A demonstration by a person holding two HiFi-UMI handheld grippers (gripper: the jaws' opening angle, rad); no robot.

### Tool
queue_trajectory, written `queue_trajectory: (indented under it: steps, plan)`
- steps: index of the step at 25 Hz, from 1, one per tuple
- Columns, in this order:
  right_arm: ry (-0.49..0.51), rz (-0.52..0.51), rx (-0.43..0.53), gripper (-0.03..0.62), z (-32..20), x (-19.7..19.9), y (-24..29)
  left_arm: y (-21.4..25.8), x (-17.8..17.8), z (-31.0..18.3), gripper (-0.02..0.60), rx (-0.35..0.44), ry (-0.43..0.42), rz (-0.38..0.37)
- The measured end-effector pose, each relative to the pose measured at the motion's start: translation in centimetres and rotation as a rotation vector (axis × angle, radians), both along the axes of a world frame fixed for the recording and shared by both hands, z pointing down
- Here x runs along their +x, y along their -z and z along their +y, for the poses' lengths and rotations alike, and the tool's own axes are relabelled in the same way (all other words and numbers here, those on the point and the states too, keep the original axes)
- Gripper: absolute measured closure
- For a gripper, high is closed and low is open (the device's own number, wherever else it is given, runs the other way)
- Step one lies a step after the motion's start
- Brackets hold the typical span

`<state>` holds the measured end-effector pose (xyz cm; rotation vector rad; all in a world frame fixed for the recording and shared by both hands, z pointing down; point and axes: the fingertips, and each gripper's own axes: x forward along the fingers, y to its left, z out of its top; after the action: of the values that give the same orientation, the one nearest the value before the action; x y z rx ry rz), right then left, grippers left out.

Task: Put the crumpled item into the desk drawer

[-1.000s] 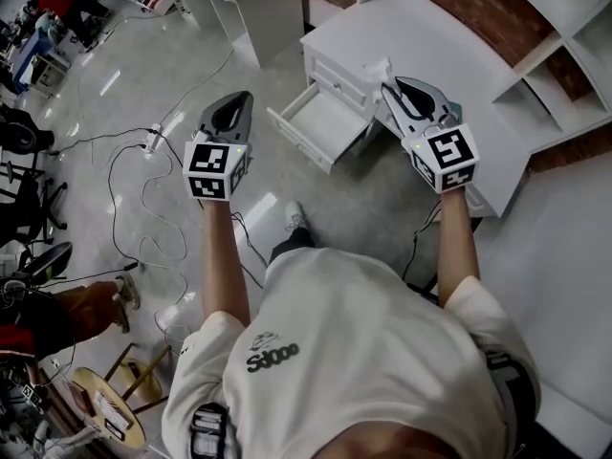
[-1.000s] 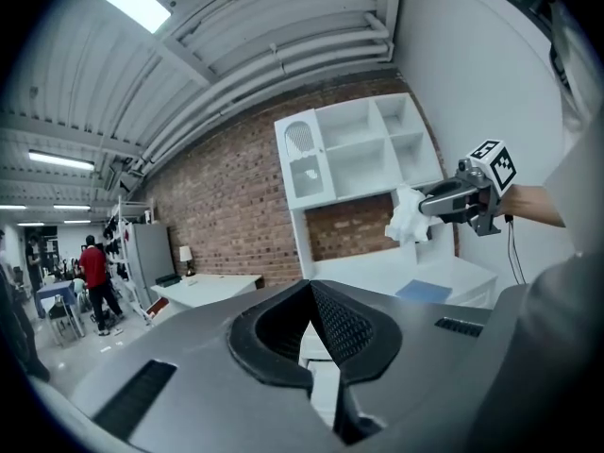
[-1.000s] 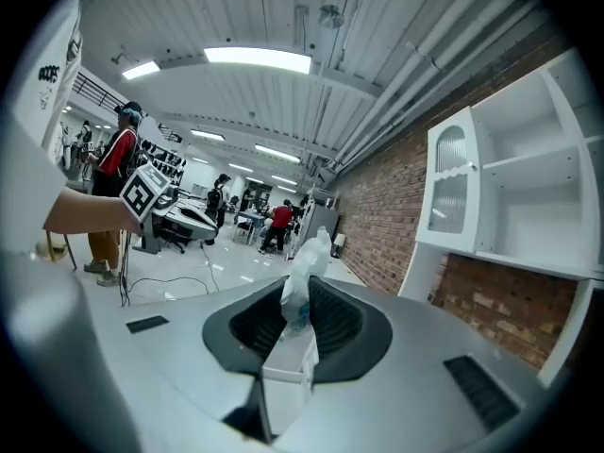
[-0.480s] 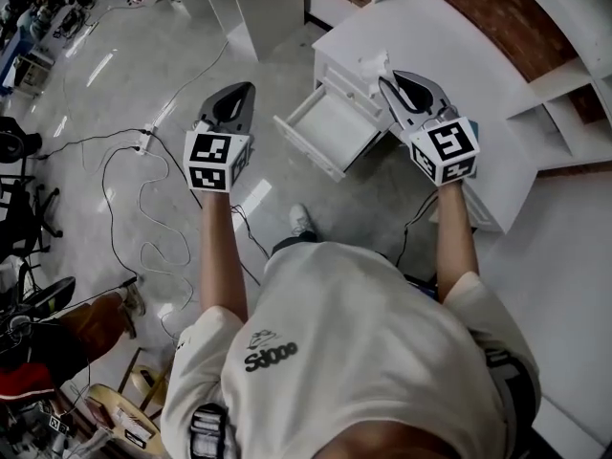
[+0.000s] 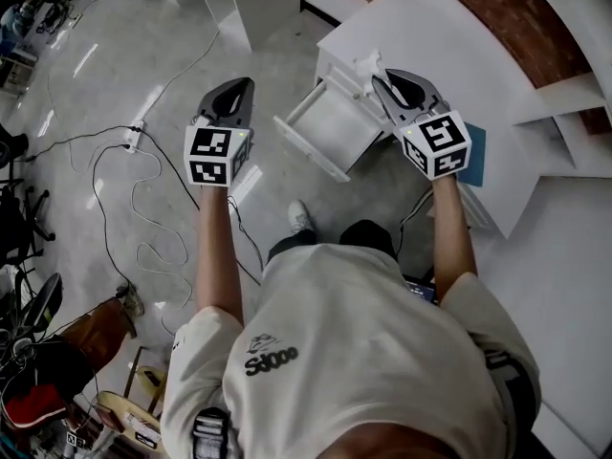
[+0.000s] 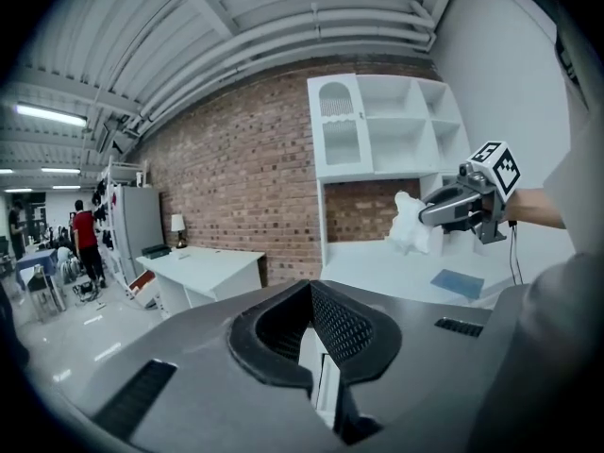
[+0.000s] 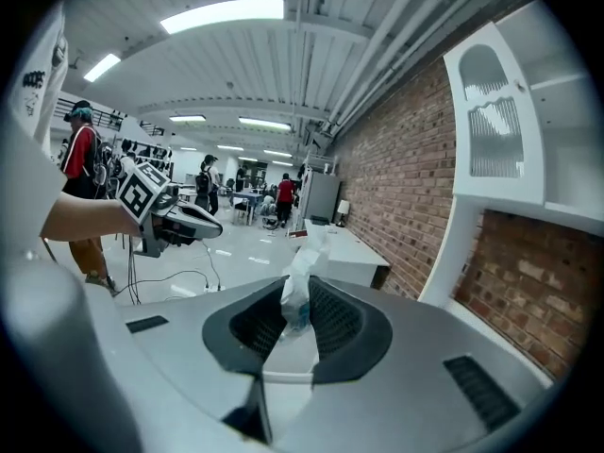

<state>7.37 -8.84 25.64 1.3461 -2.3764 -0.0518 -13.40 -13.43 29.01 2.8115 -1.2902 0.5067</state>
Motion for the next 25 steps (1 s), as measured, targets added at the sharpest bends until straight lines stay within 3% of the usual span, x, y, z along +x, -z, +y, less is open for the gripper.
queue_trajectory:
  steps: [7,16,25]
  plan:
    - [0.024,-0.011,-0.089,0.539,-1.7,0.4,-3.8,-3.5,0.3,-1.0,0.568,-0.065,0.068,0.011]
    - [0.240,-0.047,-0.254,0.551,-10.0,-0.4,-13.3,-11.3,1.6,-5.7,0.572,-0.199,0.242,0.028]
    - [0.266,-0.061,-0.411,0.551,-13.8,-1.8,-24.0,-19.7,1.3,-7.4,0.572,-0.315,0.300,0.003]
